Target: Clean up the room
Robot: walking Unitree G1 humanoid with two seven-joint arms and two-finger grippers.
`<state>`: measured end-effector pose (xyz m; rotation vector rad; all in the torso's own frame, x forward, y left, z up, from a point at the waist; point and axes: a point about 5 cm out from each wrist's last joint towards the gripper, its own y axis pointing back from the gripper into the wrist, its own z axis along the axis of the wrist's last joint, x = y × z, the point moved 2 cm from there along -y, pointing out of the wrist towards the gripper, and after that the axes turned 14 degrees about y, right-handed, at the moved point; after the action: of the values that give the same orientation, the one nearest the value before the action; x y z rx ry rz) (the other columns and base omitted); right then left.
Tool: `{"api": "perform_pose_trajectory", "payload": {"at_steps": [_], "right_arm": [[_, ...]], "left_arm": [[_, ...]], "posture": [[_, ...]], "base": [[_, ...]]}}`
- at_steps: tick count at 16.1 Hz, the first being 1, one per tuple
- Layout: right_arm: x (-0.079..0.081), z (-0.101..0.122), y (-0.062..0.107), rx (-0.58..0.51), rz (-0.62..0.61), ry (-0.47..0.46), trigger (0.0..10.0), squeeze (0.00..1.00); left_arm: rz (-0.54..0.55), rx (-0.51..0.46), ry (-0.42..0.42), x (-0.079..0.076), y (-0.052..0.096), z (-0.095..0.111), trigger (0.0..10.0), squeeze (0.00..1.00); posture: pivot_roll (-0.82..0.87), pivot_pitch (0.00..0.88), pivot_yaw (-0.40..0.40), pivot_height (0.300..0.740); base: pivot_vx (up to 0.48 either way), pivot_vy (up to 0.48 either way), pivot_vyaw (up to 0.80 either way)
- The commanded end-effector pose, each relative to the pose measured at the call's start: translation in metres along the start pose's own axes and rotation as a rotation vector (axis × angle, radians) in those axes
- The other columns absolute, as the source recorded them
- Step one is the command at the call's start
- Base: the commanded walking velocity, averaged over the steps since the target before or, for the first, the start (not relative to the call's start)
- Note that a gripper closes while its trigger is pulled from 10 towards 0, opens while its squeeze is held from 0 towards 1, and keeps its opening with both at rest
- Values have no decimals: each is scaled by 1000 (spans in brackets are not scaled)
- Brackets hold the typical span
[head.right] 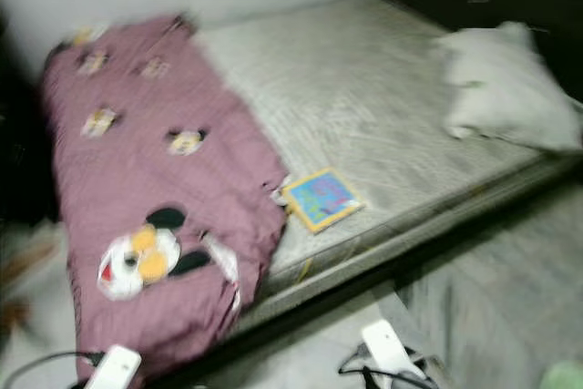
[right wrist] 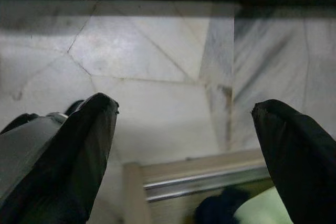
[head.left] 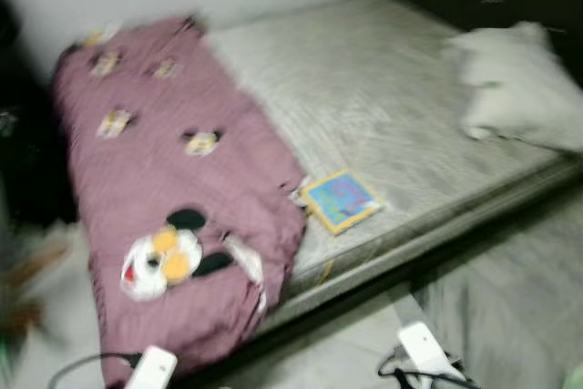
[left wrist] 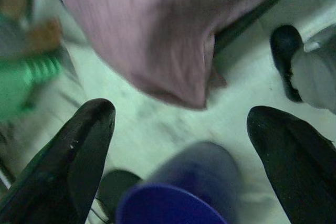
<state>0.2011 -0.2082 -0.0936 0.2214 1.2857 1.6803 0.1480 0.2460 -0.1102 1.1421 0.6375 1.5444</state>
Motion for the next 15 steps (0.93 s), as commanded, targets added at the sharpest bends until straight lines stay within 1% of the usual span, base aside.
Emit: {"api": "perform_pose_trajectory", "payload": {"at_steps": [1, 9, 11, 12, 14, 15], "right_arm": [[5, 0, 0, -1, 16, -4, 10000, 0], [3, 2, 0, -7, 22, 10, 10000, 0], [2, 3, 0, -19, 8, 2, 10000, 0], [1, 5, 0, -43, -16, -38, 10000, 0], [-4, 9, 1, -91, -86, -149, 10000, 0], [-6, 11, 2, -111, -111, -174, 10000, 0]], "left_arm": [[8, -5, 1, 0, 0, 1, 10000, 0], [7, -9, 7, 0, 0, 4, 10000, 0], [13, -15, 18, 0, 0, 4, 10000, 0], [27, -27, 39, 1, 0, 5, 10000, 0], [68, -57, 138, 4, 0, 6, 10000, 0], [91, -71, 174, 5, 1, 7, 10000, 0]], "posture": [[-62, 80, -21, 740], [-64, 81, -21, 740], [-64, 81, -21, 740], [-64, 81, -24, 740], [-68, 82, -22, 740], [-69, 80, -22, 740]], "base": [[0, 0, 775], [0, 0, 780], [0, 0, 666], [0, 0, 450], [0, 0, 0], [0, 0, 0]]}}
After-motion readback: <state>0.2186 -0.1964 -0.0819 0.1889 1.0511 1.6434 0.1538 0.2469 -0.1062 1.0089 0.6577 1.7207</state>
